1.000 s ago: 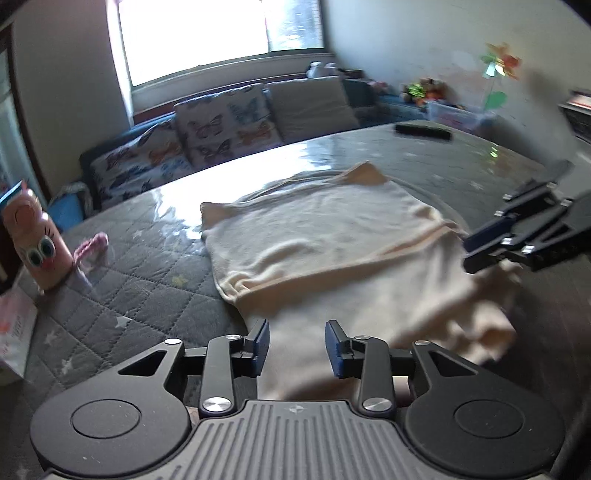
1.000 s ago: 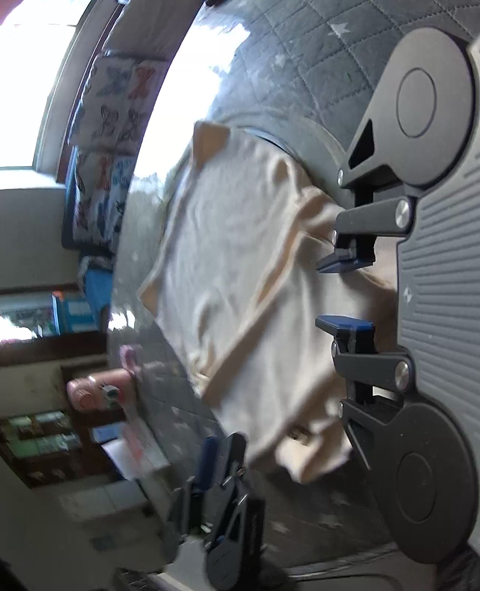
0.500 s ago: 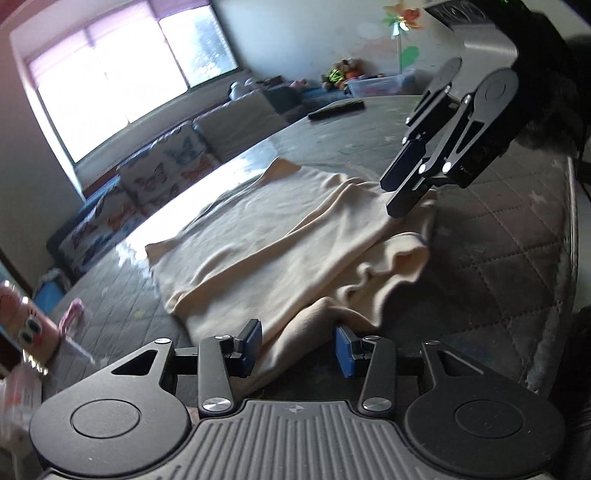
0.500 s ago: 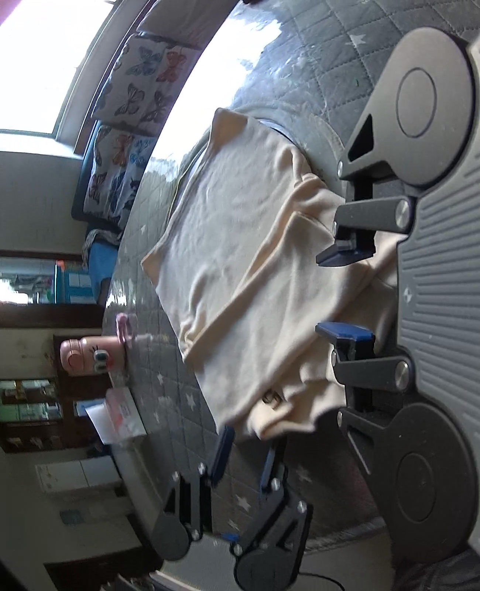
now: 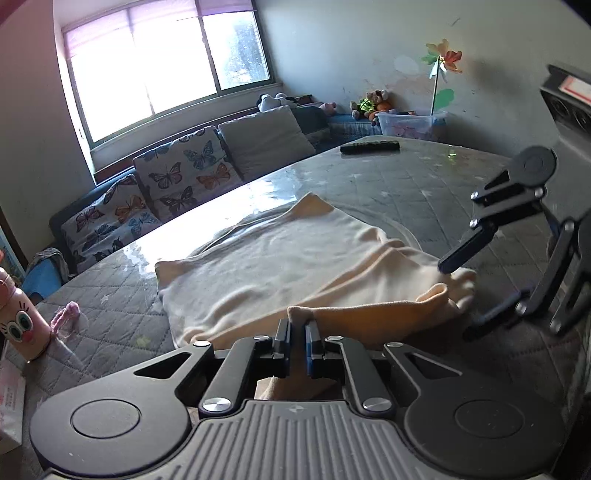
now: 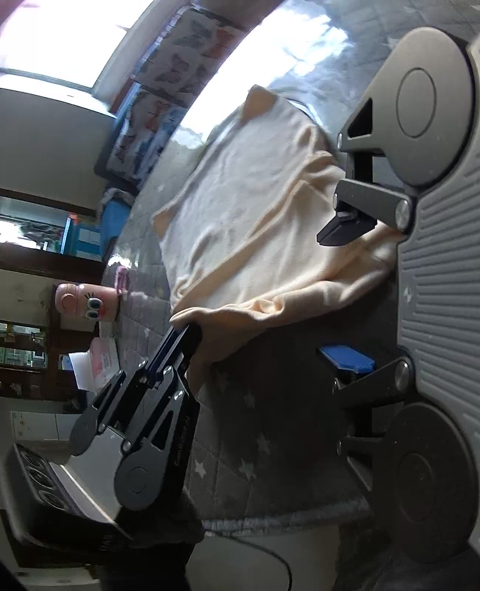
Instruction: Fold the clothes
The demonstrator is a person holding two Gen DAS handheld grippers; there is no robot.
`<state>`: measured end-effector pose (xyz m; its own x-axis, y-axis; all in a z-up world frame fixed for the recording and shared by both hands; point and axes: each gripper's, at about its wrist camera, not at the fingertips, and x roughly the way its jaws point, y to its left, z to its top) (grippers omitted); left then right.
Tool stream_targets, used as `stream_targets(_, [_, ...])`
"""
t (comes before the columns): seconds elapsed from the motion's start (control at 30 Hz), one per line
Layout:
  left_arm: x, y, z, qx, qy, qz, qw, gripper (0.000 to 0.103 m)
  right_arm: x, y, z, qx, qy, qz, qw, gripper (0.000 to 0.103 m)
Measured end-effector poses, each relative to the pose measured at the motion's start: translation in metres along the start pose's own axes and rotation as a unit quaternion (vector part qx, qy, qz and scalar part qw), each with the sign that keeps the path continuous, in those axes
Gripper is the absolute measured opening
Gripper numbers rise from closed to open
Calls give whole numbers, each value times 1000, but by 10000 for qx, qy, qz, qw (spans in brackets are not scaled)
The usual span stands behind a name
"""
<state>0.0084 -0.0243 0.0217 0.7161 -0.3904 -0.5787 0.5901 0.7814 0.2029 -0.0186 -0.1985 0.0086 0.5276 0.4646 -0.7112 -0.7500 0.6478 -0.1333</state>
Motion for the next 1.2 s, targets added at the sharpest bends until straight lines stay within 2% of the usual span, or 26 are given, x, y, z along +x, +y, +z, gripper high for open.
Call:
stream_targets(0.13, [6,6,0,-137,48,-18,9999,9,14,-2,2,-18,-68,-92,9999,55])
stream_targets(0.17, [6,7,-1,-163,72,-35,9998,9,21,-5,2,55,-1,-74,10000,49])
stream_targets(0.27, [3,7,-7,-173,116,-48,9998,12,26,-16,2,430,57,68,9990,21])
stream_targets(0.3, [1,7,-10,-162,123,-42,9998,12,25,-21,3,578,36,81,9983,18])
stream_targets(0.37, [-2,6,-14,-141,136,-29,9998,16,23,-31,6,854,-19,118,9963,15])
stream_targets(0.4, [-4,6,-16,-131,143,-22,9998,25,22,-34,7,933,-48,132,9955,14])
stream_targets(0.43, [-7,5,-19,-95,148,-12,9998,37,20,-37,8,1009,-75,144,9948,13])
stream_targets(0.5, [-13,2,-24,22,165,35,9999,47,17,-42,11,1122,-134,151,9935,12])
stream_targets(0.67, [-14,-9,-38,513,291,255,9979,47,13,-45,18,1195,-282,127,9923,11])
stream_targets(0.7, [-12,-10,-40,606,328,330,9971,47,12,-45,20,1194,-307,119,9923,11])
stream_targets(0.73, [-9,-9,-42,631,365,368,9967,42,12,-45,21,1210,-330,102,9921,11])
stream_targets(0.77, [-6,-9,-43,642,401,397,9963,36,12,-45,22,1226,-353,84,9918,10])
stream_targets(0.8, [-3,-8,-45,652,437,426,9960,23,11,-45,22,1241,-379,55,9915,10])
stream_targets(0.83, [0,-6,-46,622,463,444,9960,14,10,-45,22,1268,-400,43,9911,10])
stream_targets(0.9, [-3,-4,-44,555,395,444,9967,7,8,-44,21,1321,-442,21,9903,9])
stream_targets(1.2, [-49,-17,-34,480,21,350,9982,5,-24,-38,18,1287,-662,-43,9895,8])
